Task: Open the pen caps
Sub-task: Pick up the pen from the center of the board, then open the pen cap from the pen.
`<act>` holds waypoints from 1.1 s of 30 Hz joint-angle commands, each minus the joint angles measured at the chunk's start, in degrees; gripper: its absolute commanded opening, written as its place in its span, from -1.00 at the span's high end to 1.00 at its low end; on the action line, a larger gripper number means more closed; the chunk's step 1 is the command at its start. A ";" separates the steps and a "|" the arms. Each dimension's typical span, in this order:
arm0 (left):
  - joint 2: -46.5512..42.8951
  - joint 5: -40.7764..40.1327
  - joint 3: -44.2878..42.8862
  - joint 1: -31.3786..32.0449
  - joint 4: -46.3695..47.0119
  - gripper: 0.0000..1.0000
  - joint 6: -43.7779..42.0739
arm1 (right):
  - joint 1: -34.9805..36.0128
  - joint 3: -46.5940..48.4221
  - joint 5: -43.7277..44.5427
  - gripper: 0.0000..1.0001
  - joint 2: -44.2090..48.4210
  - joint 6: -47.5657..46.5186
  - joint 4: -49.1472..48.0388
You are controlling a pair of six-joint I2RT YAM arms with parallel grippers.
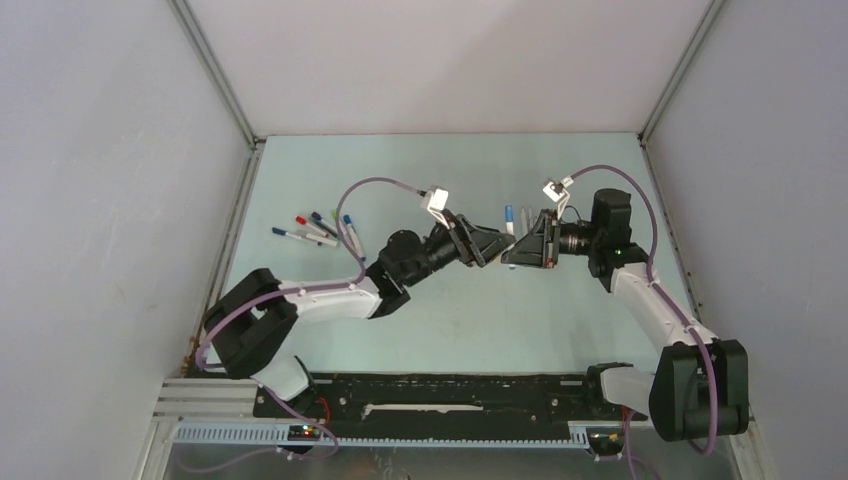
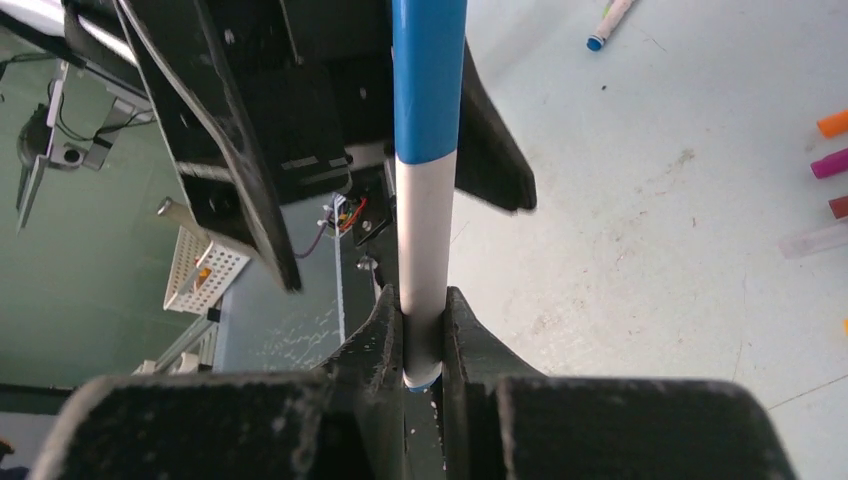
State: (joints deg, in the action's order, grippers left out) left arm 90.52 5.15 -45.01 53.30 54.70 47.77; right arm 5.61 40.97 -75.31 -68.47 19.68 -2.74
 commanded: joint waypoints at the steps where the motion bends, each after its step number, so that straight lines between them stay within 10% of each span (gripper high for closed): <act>1: -6.16 2.36 -2.01 -2.91 -3.30 -0.46 -1.79 | 0.01 0.20 -5.15 1.00 0.16 -4.18 -0.97; 26: -2.19 9.65 -11.48 -4.43 -9.60 -0.17 1.80 | 1.05 0.25 -10.79 1.00 -1.93 -9.22 1.05; 33: -0.81 12.35 -13.35 -4.30 -8.81 0.45 2.07 | 1.30 0.25 -10.38 1.00 -2.60 -8.75 0.83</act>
State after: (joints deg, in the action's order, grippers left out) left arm 88.68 14.41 -54.02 48.73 42.78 49.58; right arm 6.52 40.97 -85.32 -70.63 11.51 -1.28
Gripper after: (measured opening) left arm 0.382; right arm 0.129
